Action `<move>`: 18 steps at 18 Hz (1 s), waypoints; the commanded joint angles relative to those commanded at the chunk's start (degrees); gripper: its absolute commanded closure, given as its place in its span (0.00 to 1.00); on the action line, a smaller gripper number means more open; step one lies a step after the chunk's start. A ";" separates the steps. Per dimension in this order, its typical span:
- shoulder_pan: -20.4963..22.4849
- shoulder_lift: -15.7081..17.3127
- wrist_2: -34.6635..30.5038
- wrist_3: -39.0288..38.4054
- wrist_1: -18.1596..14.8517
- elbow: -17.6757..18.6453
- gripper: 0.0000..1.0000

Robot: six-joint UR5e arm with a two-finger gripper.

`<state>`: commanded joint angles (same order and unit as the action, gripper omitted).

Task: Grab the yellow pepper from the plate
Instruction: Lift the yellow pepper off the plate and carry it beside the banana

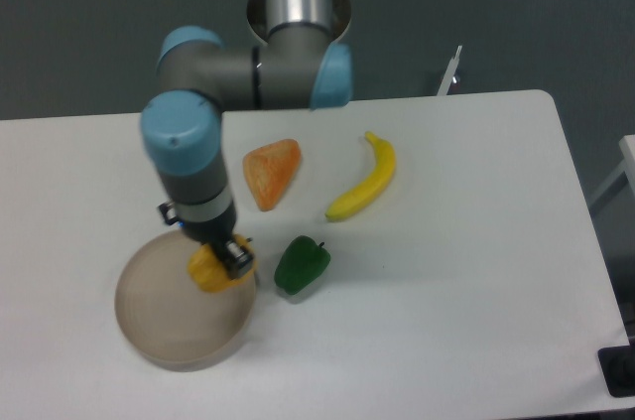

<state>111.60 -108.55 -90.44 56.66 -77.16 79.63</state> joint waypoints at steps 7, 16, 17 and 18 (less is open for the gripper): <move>9.23 1.33 0.35 6.26 -0.80 0.79 0.68; 21.37 1.68 3.43 20.14 -0.63 2.72 0.67; 21.38 1.59 2.99 21.11 -0.54 3.25 0.67; 21.38 1.59 1.86 22.69 -0.62 3.51 0.68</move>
<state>132.98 -106.96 -88.58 79.35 -77.78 83.14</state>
